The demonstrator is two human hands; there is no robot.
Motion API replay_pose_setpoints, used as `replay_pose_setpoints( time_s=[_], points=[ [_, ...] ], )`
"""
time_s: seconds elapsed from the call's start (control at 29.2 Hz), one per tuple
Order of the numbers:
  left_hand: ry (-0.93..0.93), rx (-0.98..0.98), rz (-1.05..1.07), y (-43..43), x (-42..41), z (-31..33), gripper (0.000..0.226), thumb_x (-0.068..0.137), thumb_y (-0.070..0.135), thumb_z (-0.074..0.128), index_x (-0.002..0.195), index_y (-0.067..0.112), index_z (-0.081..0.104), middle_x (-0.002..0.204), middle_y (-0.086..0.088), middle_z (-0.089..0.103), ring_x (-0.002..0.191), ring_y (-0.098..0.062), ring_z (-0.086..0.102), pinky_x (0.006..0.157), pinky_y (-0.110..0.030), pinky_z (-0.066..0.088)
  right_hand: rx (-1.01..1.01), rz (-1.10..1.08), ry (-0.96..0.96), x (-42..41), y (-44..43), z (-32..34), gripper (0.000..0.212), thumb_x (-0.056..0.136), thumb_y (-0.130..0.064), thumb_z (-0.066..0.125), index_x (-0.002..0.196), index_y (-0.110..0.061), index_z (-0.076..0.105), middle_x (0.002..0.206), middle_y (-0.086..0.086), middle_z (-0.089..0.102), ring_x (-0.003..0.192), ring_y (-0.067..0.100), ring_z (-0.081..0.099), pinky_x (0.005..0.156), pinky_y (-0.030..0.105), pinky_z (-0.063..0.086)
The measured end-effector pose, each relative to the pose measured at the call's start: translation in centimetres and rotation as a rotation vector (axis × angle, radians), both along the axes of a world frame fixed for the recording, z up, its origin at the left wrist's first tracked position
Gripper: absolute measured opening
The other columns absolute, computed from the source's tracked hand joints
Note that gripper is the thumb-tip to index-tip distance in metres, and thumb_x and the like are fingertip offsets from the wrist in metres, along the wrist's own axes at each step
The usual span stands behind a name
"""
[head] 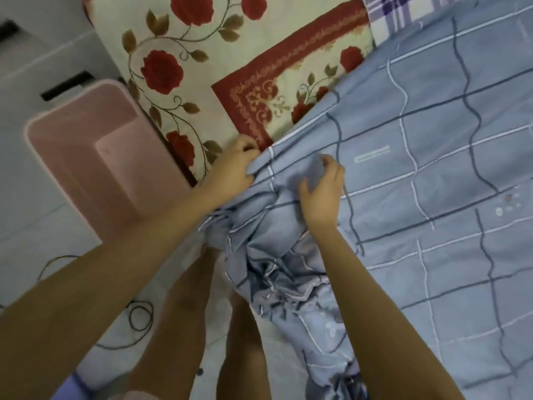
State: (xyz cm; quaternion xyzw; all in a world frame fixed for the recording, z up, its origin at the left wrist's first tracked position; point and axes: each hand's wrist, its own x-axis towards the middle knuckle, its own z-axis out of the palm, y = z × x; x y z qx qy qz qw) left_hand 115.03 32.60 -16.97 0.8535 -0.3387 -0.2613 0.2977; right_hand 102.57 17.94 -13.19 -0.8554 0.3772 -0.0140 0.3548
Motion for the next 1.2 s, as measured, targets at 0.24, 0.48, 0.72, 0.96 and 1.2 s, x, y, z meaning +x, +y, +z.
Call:
replay_pose_setpoints(
  time_s=[0.24, 0.48, 0.72, 0.96, 1.2],
  points=[
    [-0.083, 0.064, -0.263, 1.0, -4.6, 0.1, 0.047, 0.076, 0.033, 0.038, 0.104, -0.002, 0.054, 0.127, -0.027, 0.050, 0.107, -0.043, 0.053, 0.081, -0.049, 0.049, 0.398, -0.220, 0.003, 2.7, 0.5, -1.7, 0.057, 0.088, -0.006, 0.056, 0.133, -0.002, 0.021, 0.126, 0.011, 0.047, 0.104, 0.021, 0.055, 0.086, 0.028, 0.046],
    [0.332, -0.109, 0.136, 1.2, -3.9, 0.3, 0.032, 0.090, 0.032, 0.041, 0.073, 0.005, 0.047, 0.087, -0.011, 0.050, 0.081, -0.024, 0.049, 0.073, -0.037, 0.040, 0.555, -0.387, 0.024, 1.8, -0.5, -2.0, 0.052, 0.088, 0.016, 0.027, 0.137, 0.002, 0.015, 0.094, -0.002, 0.043, 0.082, 0.005, 0.045, 0.075, 0.006, 0.043],
    [0.747, -0.093, 0.316, 0.8, -2.5, -0.1, 0.037, 0.079, 0.004, 0.065, 0.109, 0.012, 0.045, 0.092, -0.010, 0.057, 0.080, -0.018, 0.055, 0.073, -0.030, 0.042, 0.699, -0.378, 0.076, 2.5, -1.4, -0.5, 0.057, 0.090, 0.016, 0.028, 0.141, -0.005, 0.018, 0.135, 0.025, 0.042, 0.107, 0.024, 0.047, 0.096, 0.031, 0.040],
    [0.612, -0.050, 0.228, 1.3, 0.6, 0.4, 0.033, 0.069, 0.004, 0.078, 0.095, 0.007, 0.057, 0.089, -0.008, 0.052, 0.083, -0.017, 0.050, 0.070, -0.026, 0.038, 0.613, -0.128, 0.139, 2.8, -1.8, -0.6, 0.076, 0.081, 0.010, 0.039, 0.148, -0.015, 0.012, 0.121, 0.016, 0.049, 0.106, 0.022, 0.052, 0.083, 0.017, 0.046],
    [0.447, -0.167, 0.301, 3.3, 3.0, 0.9, 0.025, 0.075, 0.006, 0.075, 0.078, 0.013, 0.052, 0.071, 0.009, 0.048, 0.063, 0.002, 0.045, 0.057, -0.009, 0.033, 0.431, 0.035, 0.280, 4.1, -2.5, -1.6, 0.075, 0.088, 0.014, 0.035, 0.151, -0.017, 0.007, 0.102, 0.019, 0.045, 0.081, 0.027, 0.046, 0.067, 0.031, 0.039]
  ],
)
